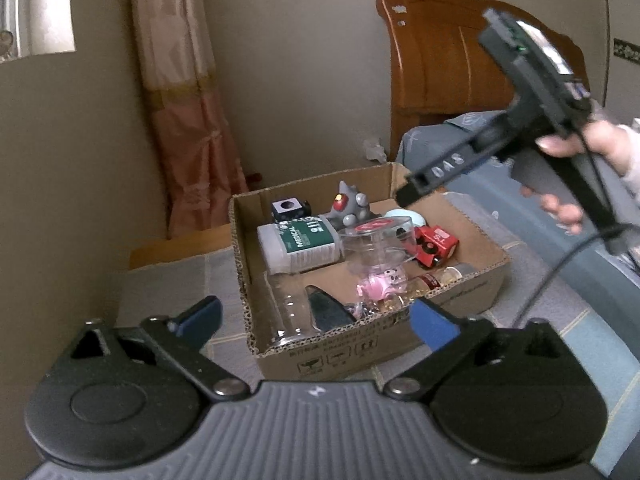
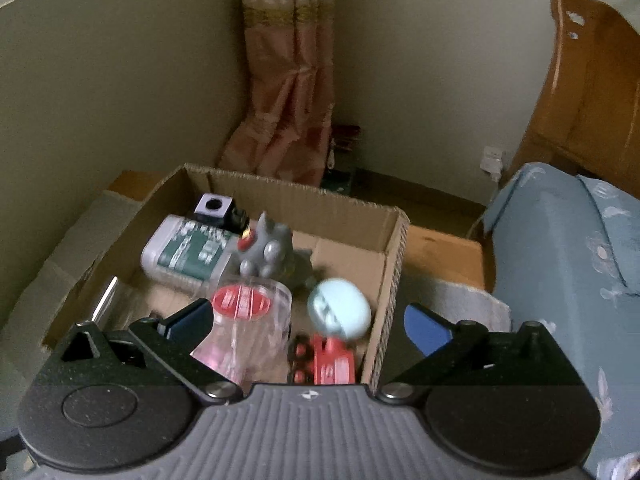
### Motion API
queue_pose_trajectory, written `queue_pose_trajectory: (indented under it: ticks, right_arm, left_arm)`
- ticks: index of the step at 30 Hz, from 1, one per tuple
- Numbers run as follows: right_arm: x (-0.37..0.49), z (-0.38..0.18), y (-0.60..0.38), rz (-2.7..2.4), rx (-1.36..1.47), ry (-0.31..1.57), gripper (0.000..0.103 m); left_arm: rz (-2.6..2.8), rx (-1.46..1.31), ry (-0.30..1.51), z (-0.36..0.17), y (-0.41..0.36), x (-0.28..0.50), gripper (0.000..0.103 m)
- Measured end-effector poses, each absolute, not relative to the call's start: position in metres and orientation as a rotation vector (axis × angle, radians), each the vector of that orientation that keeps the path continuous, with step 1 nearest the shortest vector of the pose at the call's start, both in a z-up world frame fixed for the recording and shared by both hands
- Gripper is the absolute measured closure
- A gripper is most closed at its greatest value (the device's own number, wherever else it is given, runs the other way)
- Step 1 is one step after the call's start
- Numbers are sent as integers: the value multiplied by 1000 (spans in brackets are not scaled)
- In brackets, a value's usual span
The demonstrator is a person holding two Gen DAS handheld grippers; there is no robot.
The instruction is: Organize rigid objects
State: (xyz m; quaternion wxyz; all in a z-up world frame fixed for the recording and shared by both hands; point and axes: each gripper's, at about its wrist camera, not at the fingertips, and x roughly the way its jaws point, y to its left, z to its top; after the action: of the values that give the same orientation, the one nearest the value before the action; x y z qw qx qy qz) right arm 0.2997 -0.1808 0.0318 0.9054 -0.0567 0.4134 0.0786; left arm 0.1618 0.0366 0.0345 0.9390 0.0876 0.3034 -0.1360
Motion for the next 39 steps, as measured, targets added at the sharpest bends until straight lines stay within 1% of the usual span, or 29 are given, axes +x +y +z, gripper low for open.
queue_pose_trajectory:
  ticks: [8,14,21,25,33,39]
  right_arm:
    - [225,35,-176,97,-78,876,0]
    - [166,20,-167,20,-21,880,0]
    - [120,9,-154,-32,62,902,0]
    - [107,16,-147,-61,19,882,0]
    - [97,33,-151,-72,33,823,0]
    - [98,32,-151,-82,36,817,0]
  left_arm:
    - [-177,173,612,35,36,140,1]
    - [-70,128,677,25,33,124,1]
    - [-41,85,758,22,32,107,1]
    - [-25,96,754,28,28,98,1]
    - [7,91,746,42,23,95,1]
    - [43,94,768,42,20,97,1]
